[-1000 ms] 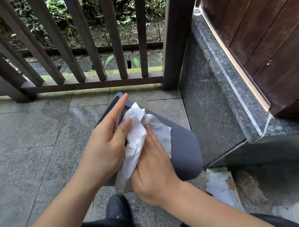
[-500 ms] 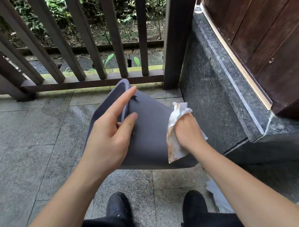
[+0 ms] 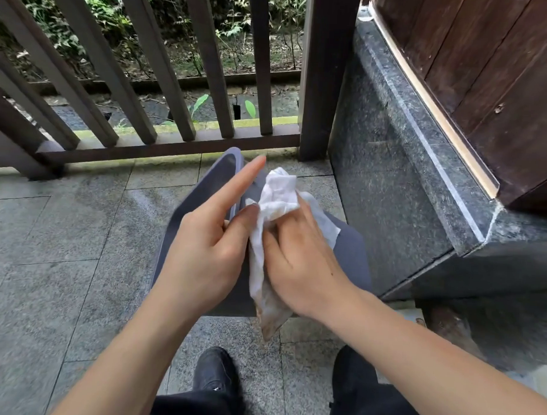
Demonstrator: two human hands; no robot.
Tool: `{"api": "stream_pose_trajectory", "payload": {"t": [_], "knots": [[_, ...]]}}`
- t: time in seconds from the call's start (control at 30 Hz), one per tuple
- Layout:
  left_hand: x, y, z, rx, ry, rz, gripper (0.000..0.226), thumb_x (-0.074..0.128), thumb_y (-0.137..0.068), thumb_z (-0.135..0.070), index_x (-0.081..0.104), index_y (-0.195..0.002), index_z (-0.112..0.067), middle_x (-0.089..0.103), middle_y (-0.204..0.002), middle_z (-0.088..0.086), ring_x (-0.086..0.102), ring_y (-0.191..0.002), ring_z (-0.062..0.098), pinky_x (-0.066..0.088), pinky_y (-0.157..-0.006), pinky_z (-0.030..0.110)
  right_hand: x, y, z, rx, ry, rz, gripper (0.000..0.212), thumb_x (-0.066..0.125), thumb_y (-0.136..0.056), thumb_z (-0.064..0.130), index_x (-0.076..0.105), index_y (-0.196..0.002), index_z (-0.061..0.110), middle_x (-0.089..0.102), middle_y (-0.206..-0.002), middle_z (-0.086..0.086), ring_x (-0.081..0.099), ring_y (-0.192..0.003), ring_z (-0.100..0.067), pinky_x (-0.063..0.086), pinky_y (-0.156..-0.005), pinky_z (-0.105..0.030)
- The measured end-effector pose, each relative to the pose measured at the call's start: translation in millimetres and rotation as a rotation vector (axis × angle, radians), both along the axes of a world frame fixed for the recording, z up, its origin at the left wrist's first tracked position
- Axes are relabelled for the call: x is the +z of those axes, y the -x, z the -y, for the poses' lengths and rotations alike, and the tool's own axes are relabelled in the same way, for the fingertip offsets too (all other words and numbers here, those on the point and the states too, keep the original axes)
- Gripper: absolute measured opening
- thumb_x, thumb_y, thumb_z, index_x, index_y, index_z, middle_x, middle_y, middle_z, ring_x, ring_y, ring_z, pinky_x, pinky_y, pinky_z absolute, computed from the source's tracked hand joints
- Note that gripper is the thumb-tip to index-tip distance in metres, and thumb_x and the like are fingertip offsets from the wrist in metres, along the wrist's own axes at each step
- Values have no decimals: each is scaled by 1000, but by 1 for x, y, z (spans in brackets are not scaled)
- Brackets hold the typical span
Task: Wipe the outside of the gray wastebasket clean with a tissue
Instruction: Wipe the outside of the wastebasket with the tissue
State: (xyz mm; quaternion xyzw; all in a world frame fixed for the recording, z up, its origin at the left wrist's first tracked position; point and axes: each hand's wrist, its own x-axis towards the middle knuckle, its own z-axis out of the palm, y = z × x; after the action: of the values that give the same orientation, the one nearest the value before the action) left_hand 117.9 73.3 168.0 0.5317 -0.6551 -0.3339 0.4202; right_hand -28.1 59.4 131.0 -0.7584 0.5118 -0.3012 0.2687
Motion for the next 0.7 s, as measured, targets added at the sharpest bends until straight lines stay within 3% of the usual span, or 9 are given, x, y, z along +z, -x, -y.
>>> {"api": "stream_pose_trajectory", "payload": {"t": [0.07, 0.17, 0.33, 0.4, 0.53, 0.57, 0.6, 0.63, 0.7], "knots": [[4, 4, -2, -68, -5, 5, 57, 55, -98, -24, 49, -144, -57, 78, -102, 1, 63, -75, 17, 57, -79, 45, 7, 9, 8, -26, 54, 44, 38, 36, -104, 37, 57, -126, 14, 58, -127, -6, 49, -121, -23, 40, -106, -46], [6, 7, -10, -189, 24, 36, 57, 55, -99, -24, 47, -147, -54, 43, -52, 3, 32, -45, 17, 35, -43, 24, 18, 30, 27, -26, 65, 104, 44, 42, -97, 40, 60, -128, 14, 62, -128, -3, 55, -120, -22, 42, -105, -37], [11, 7, -14, -286, 53, 65, 59, 57, -99, -25, 44, -150, -52, 26, -53, 10, 20, -47, 10, 20, -45, 22, 30, 63, 41, 21, -233, 208, 44, 51, -72, 67, 64, -105, 40, 70, -101, 24, 62, -94, 12, 48, -82, -16], [10, 8, -16, -300, 43, 84, 61, 58, -99, -25, 43, -151, -52, 25, -53, 10, 20, -49, 8, 20, -45, 22, 26, 64, 39, 38, -204, 205, 47, 51, -74, 64, 66, -108, 35, 72, -104, 19, 63, -97, 10, 50, -84, -16], [4, 10, -16, -269, -23, 66, 66, 59, -98, -32, 33, -152, -58, 33, -55, 11, 27, -50, 11, 24, -48, 26, 25, 53, 31, 37, -83, 188, 11, 47, -90, 44, 54, -84, 50, 59, -86, 27, 56, -83, 17, 41, -74, -11], [3, 13, -14, -273, -56, 26, 68, 58, -97, -32, 30, -153, -59, 45, -58, 8, 39, -52, 11, 33, -51, 28, 25, 51, 30, 22, -50, 195, 17, 48, -94, 36, 53, -84, 49, 58, -86, 25, 57, -83, 13, 42, -74, -16], [4, 16, -13, -291, -103, -42, 71, 58, -98, -28, 27, -155, -57, 64, -73, 3, 57, -66, 12, 44, -63, 56, 24, 49, 30, 15, -17, 215, 19, 48, -96, 29, 56, -89, 45, 61, -92, 22, 59, -86, 9, 45, -77, -20], [5, 20, -11, -307, -148, -117, 76, 57, -98, -19, 25, -157, -53, 73, -107, 0, 68, -96, 17, 54, -97, 53, 22, 47, 29, 18, 9, 240, 19, 48, -97, 24, 59, -96, 40, 64, -100, 16, 62, -93, 2, 49, -82, -26], [7, 25, -8, -279, -205, -223, 86, 54, -94, 1, 22, -160, -44, 57, -147, 10, 52, -137, 26, 36, -115, 61, 16, 39, 28, 28, 47, 249, 19, 49, -94, 15, 66, -104, 15, 69, -110, 0, 66, -102, -16, 52, -87, -37]]}}
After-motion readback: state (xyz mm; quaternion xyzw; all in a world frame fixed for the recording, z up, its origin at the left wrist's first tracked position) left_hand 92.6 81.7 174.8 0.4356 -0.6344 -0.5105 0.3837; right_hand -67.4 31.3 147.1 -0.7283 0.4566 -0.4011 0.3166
